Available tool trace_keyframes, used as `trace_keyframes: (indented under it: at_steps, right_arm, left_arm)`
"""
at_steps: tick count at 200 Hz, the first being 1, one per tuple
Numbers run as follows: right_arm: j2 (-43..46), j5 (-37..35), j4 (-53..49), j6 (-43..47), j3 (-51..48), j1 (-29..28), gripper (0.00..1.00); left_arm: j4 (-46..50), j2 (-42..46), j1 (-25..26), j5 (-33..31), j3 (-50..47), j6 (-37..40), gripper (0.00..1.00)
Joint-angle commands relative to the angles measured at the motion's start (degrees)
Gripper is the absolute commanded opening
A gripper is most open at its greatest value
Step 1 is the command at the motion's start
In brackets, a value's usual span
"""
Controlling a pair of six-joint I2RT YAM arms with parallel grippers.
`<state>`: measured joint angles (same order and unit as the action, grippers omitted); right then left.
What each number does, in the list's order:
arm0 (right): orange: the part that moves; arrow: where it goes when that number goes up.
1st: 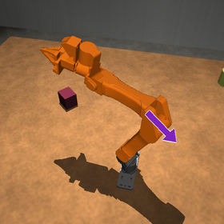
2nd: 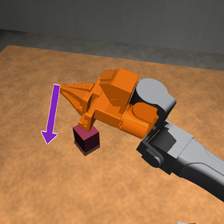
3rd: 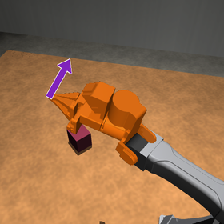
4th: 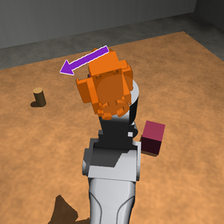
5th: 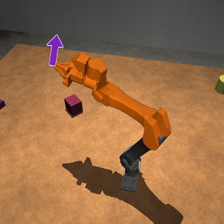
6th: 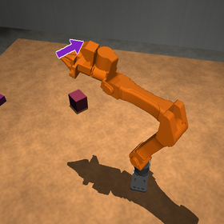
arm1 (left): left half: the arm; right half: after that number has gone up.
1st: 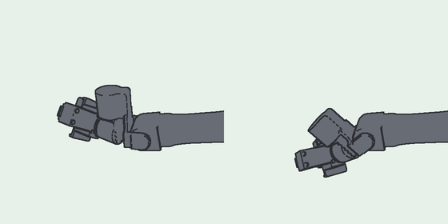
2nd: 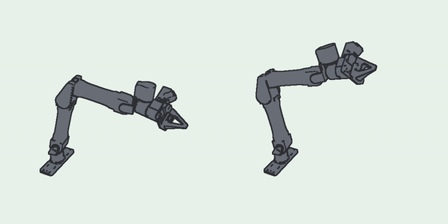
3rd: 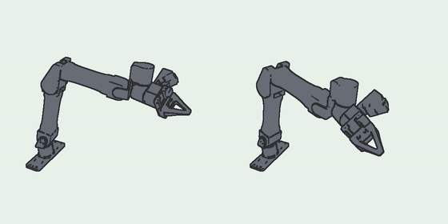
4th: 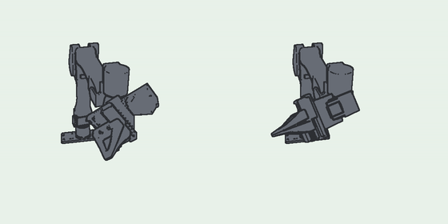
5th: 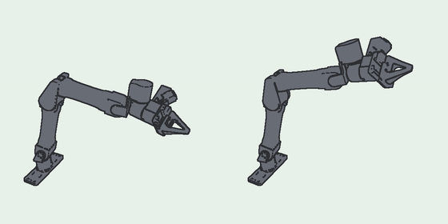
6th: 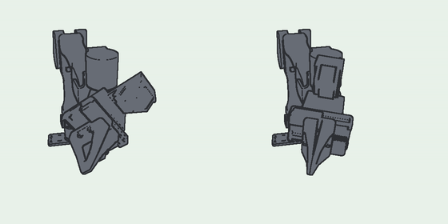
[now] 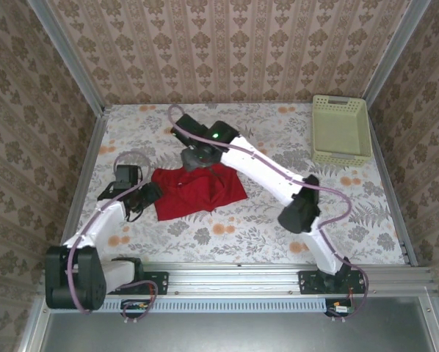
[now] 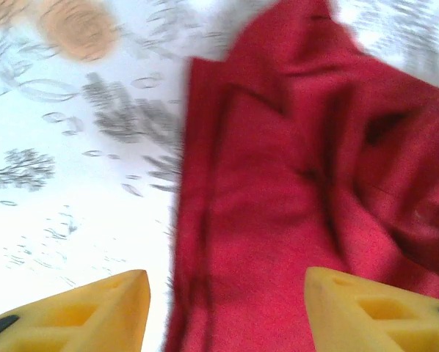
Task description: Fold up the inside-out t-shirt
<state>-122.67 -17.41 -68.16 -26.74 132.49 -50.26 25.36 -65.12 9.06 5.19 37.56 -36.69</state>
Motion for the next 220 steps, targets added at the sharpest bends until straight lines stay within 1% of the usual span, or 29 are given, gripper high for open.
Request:
trace_keyframes:
  at_steps: [1,16,22,24,27,42,52,67,89,97,106,113,122,133,139,146,152,157,180,210,220]
  right_arm:
    - [9.06,-5.91,4.90,2.08,-16.10,3.39,0.68]
    - [15.05,-1.88,11.63,0.56,-27.73,6.85,0.68]
    - [17.07,-0.52,14.02,-0.08,-31.83,8.09,0.68]
    - [17.63,0.01,14.79,-0.22,-33.08,8.56,0.68]
    - [18.53,0.86,16.13,-0.44,-34.95,9.13,0.68]
    - [21.67,4.97,21.65,-1.46,-42.59,11.88,0.69]
    - [22.66,6.34,24.05,-1.65,-45.70,12.91,0.69]
    - [22.84,6.29,25.82,-1.80,-48.68,13.66,0.69]
    - [21.76,7.40,27.59,-1.74,-50.57,14.53,0.69]
    - [21.35,7.60,28.03,-1.69,-50.74,14.58,0.69]
    - [21.03,8.03,28.80,-1.65,-51.00,14.58,0.70]
    - [20.88,8.43,29.40,-1.64,-51.20,14.58,0.70]
    - [20.79,8.79,30.08,-1.64,-51.55,14.58,0.70]
    - [20.57,8.96,30.67,-1.65,-51.71,14.58,0.70]
    - [20.33,9.16,30.89,-1.65,-51.68,14.58,0.70]
    - [19.94,9.61,31.19,-1.58,-51.50,14.58,0.71]
    - [19.54,10.35,31.55,-1.38,-51.38,14.58,0.71]
    - [19.19,11.03,31.88,-1.12,-51.22,14.53,0.71]
    - [17.06,13.77,33.75,0.54,-50.31,14.36,0.71]
    - [13.57,14.84,34.41,1.50,-46.90,14.09,0.70]
    - [12.28,14.78,34.25,1.86,-45.52,13.76,0.70]
  left_arm:
    - [8.68,0.72,8.09,-7.89,8.15,3.35,0.63]
    - [9.71,-2.67,14.84,-10.31,13.19,3.94,0.66]
    - [9.43,-4.64,16.52,-10.71,14.93,4.44,0.67]
    - [9.30,-5.16,18.39,-10.83,15.40,4.70,0.67]
    - [9.17,-6.21,19.75,-11.00,16.31,4.82,0.68]
    - [9.70,-11.86,24.71,-13.15,20.82,4.86,0.71]
    - [10.14,-15.65,27.37,-14.26,23.60,4.96,0.72]
    - [11.30,-20.85,30.65,-15.67,27.47,4.81,0.74]
    - [14.40,-27.61,32.98,-17.83,32.35,3.20,0.74]
    - [15.35,-29.43,32.99,-18.87,33.19,2.10,0.72]
    - [15.96,-30.77,32.74,-19.78,33.62,1.30,0.67]
    - [15.93,-31.33,32.63,-20.66,33.56,1.09,0.61]
    - [15.75,-31.77,32.30,-21.39,33.37,0.92,0.50]
    - [15.68,-31.98,31.45,-20.76,33.00,0.67,0.32]
    - [15.89,-31.42,31.21,-21.10,32.65,0.26,0.21]
    - [16.01,-29.80,31.03,-22.12,31.60,-0.26,0.12]
    - [15.77,-27.60,30.97,-23.02,30.27,-0.60,0.08]
    - [15.22,-25.24,30.98,-23.81,28.78,-0.94,0.07]
    - [12.81,-10.71,30.40,-27.55,19.33,-4.07,0.06]
    - [11.59,8.10,26.54,-26.97,4.39,-10.65,0.13]
    - [11.73,12.58,25.37,-26.23,-0.22,-12.99,0.20]
